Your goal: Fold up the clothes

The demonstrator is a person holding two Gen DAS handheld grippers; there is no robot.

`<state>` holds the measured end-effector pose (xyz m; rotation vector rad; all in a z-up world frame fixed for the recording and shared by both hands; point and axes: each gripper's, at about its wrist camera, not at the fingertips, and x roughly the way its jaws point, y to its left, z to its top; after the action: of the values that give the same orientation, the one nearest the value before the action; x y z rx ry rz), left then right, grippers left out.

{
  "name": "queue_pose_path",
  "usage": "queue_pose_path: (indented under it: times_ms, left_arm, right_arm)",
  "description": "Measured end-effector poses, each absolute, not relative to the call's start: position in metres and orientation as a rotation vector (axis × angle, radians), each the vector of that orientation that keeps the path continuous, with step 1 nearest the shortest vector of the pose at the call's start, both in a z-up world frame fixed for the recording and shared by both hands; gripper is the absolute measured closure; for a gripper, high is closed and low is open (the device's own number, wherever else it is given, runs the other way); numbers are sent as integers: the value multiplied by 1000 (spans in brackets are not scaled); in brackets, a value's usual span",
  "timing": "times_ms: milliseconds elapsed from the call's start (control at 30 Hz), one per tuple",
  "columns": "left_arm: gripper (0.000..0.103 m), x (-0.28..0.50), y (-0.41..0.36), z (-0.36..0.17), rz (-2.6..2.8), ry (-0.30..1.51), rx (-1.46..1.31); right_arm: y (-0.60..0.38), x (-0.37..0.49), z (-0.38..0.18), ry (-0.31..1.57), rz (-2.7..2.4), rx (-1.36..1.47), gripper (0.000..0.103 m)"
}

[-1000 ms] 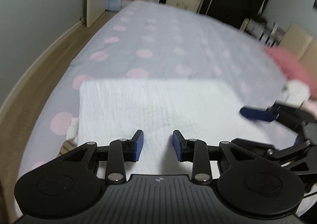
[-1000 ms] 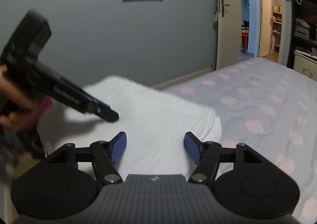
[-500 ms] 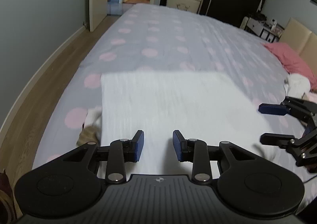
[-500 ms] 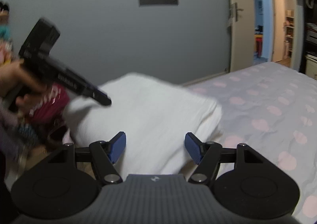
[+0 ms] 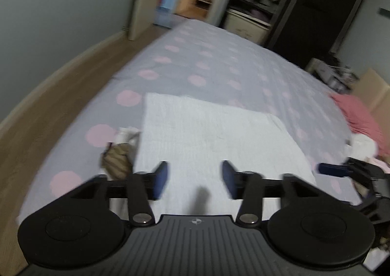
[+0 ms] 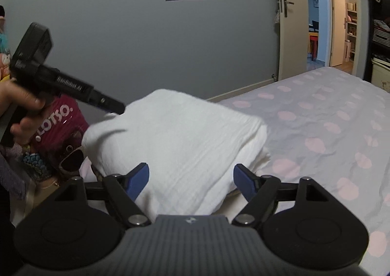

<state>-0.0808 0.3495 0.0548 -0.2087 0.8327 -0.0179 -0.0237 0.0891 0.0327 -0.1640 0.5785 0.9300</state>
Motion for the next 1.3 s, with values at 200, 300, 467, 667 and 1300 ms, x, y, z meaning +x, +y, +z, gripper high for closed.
queue_pose_path:
  times_ms: [200,300,467,667,1300]
  left_arm:
    - [41,-103,329,78,111,815,-192]
    - [32,-114,319,89,175,805,-183]
    - [29,-128,287,93,255,841,-93]
    - [29,-121,271,88,257,875,-96]
    - [29,-122,246,74,280,957,3]
  right_arm:
    - [79,-34,53,609,917,-117,12]
    - [70,-42,62,604,910,-101,10]
    - [59,-52,73,594,881,-45,4]
    - [67,-61,71,588,866,-88,4]
    - [78,-56,64,625,816,-102,3]
